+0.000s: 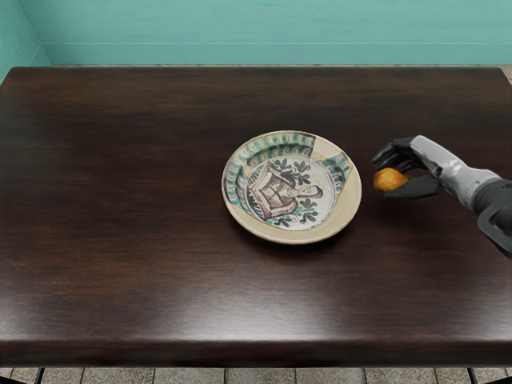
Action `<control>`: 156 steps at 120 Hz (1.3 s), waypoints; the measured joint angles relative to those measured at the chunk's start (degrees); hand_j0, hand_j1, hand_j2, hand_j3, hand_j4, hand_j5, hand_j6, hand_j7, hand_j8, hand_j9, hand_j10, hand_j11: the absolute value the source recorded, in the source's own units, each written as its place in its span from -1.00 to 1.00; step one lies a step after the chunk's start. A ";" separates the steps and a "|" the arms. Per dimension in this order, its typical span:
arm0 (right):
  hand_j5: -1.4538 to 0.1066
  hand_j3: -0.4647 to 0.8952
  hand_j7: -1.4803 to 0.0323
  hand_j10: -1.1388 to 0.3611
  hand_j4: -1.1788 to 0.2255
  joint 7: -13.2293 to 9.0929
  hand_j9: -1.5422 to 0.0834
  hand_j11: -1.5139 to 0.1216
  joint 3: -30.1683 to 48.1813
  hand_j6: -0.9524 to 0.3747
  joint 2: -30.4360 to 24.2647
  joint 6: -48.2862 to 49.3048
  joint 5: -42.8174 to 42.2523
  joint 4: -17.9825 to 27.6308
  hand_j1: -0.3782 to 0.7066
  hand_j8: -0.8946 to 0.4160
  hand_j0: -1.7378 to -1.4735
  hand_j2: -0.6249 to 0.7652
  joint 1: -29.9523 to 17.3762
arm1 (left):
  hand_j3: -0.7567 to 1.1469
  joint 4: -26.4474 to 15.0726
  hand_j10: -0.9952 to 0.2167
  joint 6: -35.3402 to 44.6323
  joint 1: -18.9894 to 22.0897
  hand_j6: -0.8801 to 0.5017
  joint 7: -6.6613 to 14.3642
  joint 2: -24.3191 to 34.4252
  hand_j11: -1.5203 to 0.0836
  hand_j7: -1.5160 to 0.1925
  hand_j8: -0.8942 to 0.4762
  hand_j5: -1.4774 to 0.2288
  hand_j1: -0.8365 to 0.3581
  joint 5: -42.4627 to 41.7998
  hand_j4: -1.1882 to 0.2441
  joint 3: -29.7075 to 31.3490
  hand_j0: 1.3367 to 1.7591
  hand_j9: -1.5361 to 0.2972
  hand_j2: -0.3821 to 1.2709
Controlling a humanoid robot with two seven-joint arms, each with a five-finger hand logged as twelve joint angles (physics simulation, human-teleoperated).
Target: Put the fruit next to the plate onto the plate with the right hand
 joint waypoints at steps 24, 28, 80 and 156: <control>-0.12 -0.32 -0.04 -0.15 -0.13 -1.05 -0.03 -0.07 0.72 -0.41 1.86 1.31 0.08 0.01 0.21 -0.29 -0.40 0.05 1.70 | -0.21 0.00 0.64 0.00 0.01 0.27 0.00 0.00 0.90 0.77 0.30 0.73 0.98 0.00 0.66 0.01 0.52 0.68 -0.54; -0.11 -0.32 -0.04 -0.15 -0.13 -1.22 -0.03 -0.07 0.76 -0.40 2.13 1.46 0.17 0.01 0.21 -0.29 -0.40 0.05 1.93 | -0.21 0.00 0.64 0.00 0.00 0.27 0.00 0.00 0.90 0.77 0.30 0.73 0.98 0.00 0.66 0.00 0.52 0.68 -0.54; -0.11 -0.32 -0.03 -0.15 -0.13 -3.78 -0.03 -0.07 0.74 -0.40 7.18 3.53 0.52 0.02 0.21 -0.29 -0.40 0.04 5.38 | -0.21 0.00 0.64 0.00 0.04 0.27 0.00 0.00 0.90 0.77 0.30 0.73 0.98 0.00 0.66 0.00 0.52 0.68 -0.54; -0.11 -0.32 -0.03 -0.15 -0.13 -5.75 -0.03 -0.06 -0.08 -0.40 12.45 4.45 0.50 0.01 0.21 -0.29 -0.39 0.04 7.93 | -0.20 0.00 0.64 0.00 0.02 0.27 0.00 0.00 0.90 0.77 0.30 0.73 0.98 0.00 0.66 0.01 0.52 0.68 -0.54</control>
